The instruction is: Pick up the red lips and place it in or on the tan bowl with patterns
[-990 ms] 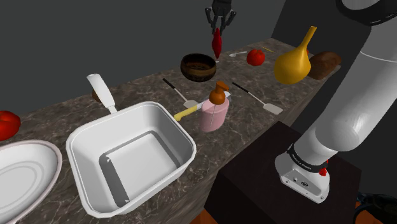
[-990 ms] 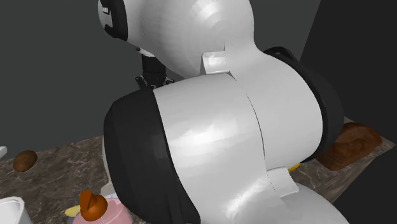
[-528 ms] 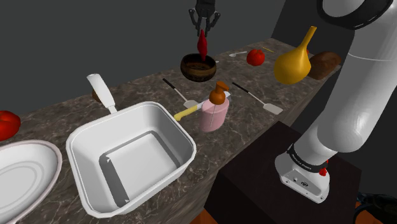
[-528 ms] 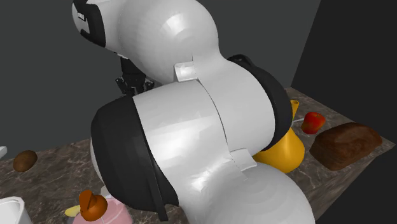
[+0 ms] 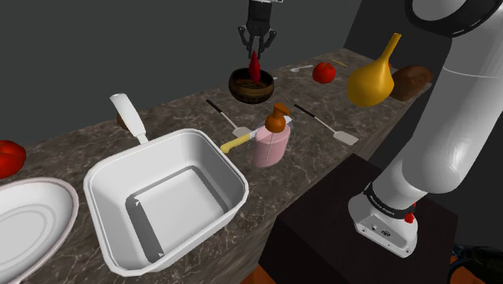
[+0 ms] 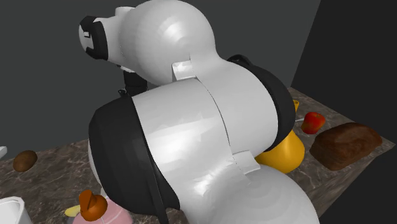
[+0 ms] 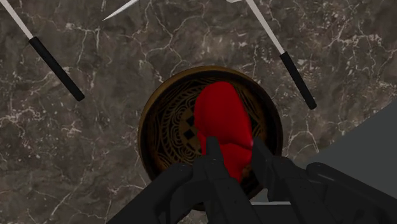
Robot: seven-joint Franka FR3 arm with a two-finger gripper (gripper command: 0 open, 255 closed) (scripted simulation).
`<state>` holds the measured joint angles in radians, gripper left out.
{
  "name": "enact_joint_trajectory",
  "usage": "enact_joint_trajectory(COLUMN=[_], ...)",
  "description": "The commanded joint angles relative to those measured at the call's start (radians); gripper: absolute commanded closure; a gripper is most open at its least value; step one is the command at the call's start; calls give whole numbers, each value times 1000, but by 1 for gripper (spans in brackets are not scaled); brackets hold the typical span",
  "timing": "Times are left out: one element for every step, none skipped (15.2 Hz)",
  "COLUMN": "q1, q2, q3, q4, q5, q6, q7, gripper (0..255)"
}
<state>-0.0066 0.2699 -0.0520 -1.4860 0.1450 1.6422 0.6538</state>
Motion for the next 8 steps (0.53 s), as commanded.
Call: enact_joint_trajectory(q1=[0, 1, 1, 1, 2, 2, 2, 2], q2=[1, 1, 1, 2, 3, 3, 3, 3], q3=[0, 0, 0, 0, 0, 1, 1, 1], q4=[-22, -35, -48, -61, -73, -81, -81, -81], q5=[0, 1, 1, 1, 1, 2, 2, 2], q6=[24, 37, 50, 63, 76, 84, 84, 84], q7=[-3, -5, -6, -8, -9, -10, -10, -10], gripper=[255, 255, 255, 255, 255, 255, 255, 255])
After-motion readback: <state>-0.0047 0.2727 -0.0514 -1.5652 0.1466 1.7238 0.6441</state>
